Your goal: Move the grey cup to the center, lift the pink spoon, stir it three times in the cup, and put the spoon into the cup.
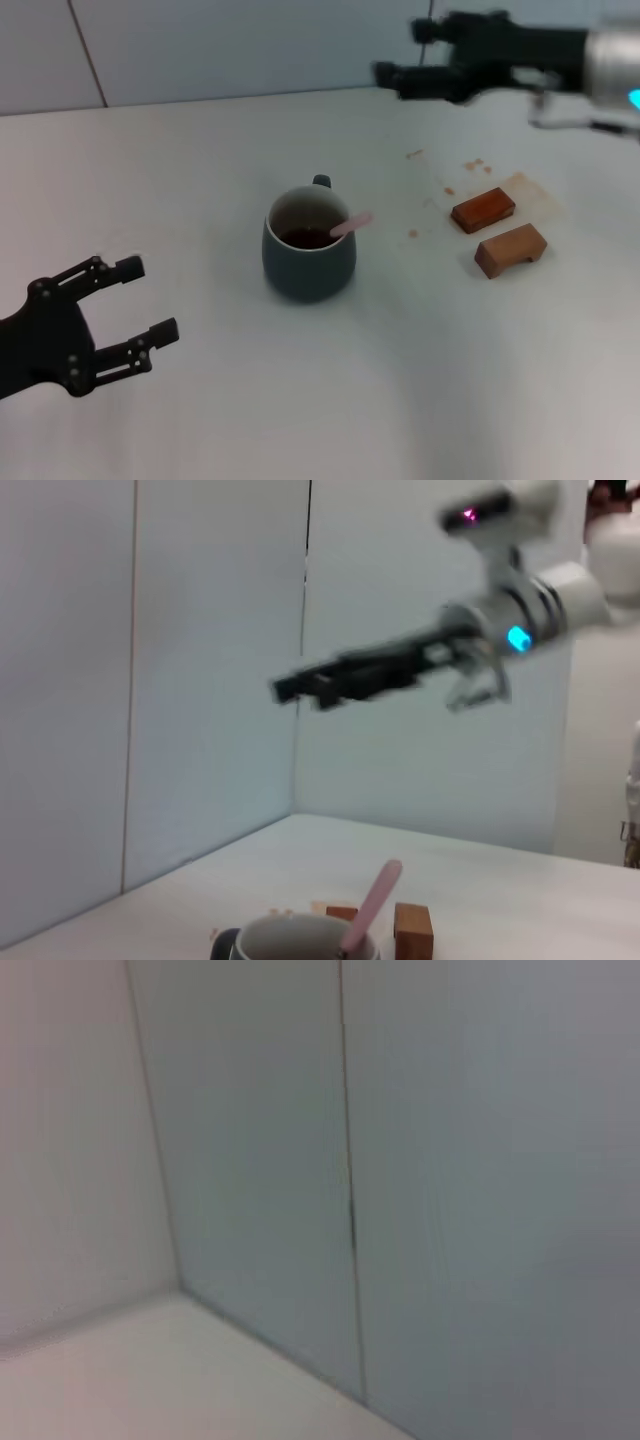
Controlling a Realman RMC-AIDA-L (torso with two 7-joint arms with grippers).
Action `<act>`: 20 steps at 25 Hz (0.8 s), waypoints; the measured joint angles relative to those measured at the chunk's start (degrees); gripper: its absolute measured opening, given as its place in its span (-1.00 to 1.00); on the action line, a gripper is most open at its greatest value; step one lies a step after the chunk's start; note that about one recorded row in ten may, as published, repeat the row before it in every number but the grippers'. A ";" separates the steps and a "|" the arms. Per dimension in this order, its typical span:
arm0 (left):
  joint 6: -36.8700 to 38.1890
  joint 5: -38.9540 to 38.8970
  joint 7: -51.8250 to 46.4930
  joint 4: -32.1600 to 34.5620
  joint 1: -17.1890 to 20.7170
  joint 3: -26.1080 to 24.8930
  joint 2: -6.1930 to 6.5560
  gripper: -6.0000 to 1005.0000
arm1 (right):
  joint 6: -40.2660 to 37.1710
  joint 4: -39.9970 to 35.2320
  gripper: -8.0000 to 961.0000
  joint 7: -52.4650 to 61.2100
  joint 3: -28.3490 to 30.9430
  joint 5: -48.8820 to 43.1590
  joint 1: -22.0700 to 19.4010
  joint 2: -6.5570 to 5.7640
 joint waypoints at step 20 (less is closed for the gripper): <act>-3.95 0.39 -6.40 0.09 -2.98 1.99 2.03 0.65 | -21.44 33.43 0.68 -24.93 14.47 -4.42 -4.00 -7.51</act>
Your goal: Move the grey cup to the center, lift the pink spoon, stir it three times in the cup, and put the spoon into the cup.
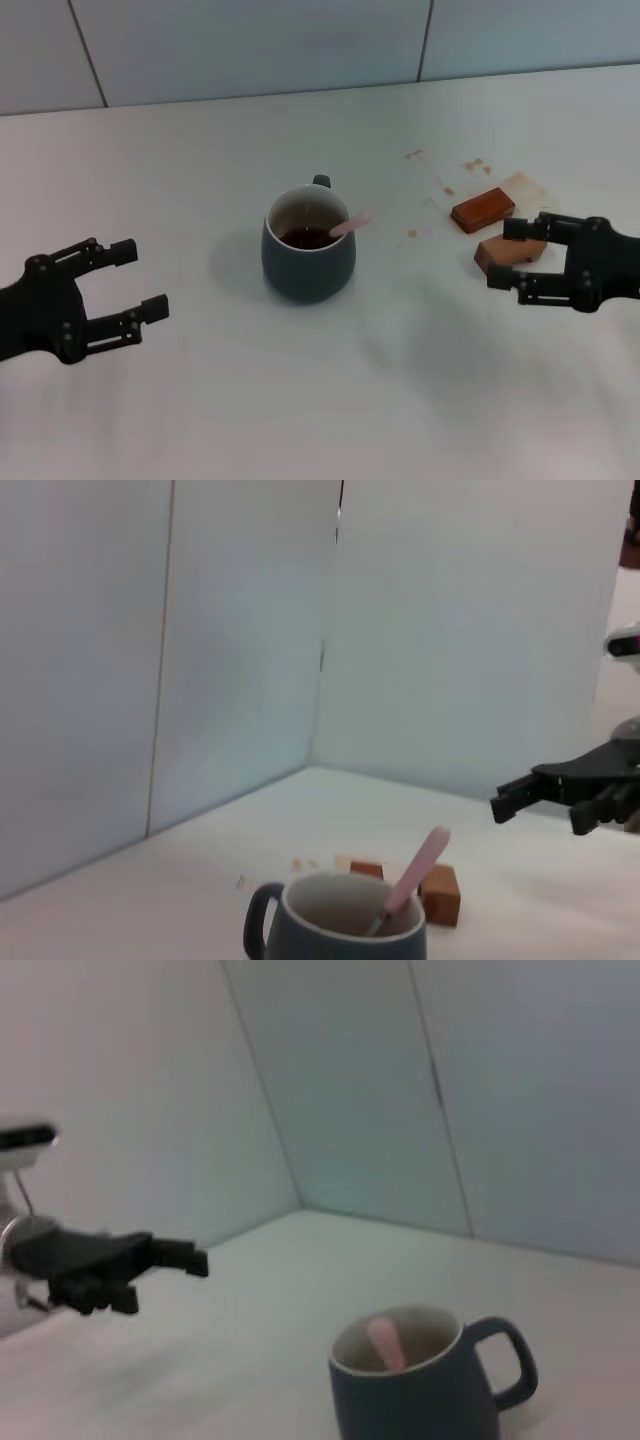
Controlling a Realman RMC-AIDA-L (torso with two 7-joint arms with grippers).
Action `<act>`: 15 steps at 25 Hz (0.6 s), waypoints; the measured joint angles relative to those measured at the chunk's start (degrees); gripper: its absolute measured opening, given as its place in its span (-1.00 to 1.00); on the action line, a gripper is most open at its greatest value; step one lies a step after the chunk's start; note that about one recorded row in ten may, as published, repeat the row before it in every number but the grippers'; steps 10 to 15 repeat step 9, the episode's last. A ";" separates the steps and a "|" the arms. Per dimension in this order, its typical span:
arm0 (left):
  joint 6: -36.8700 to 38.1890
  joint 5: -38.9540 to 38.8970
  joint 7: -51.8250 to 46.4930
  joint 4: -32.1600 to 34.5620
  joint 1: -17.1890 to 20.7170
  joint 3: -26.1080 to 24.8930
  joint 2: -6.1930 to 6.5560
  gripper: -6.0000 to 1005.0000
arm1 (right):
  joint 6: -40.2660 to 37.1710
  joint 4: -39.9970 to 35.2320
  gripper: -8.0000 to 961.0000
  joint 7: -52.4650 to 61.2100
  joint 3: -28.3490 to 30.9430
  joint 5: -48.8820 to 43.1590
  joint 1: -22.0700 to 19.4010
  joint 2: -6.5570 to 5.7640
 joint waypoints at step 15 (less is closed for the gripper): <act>-1.47 0.07 -4.89 0.32 -2.53 3.34 2.26 0.65 | -0.09 0.17 0.68 -0.17 -0.23 -1.82 0.33 -0.13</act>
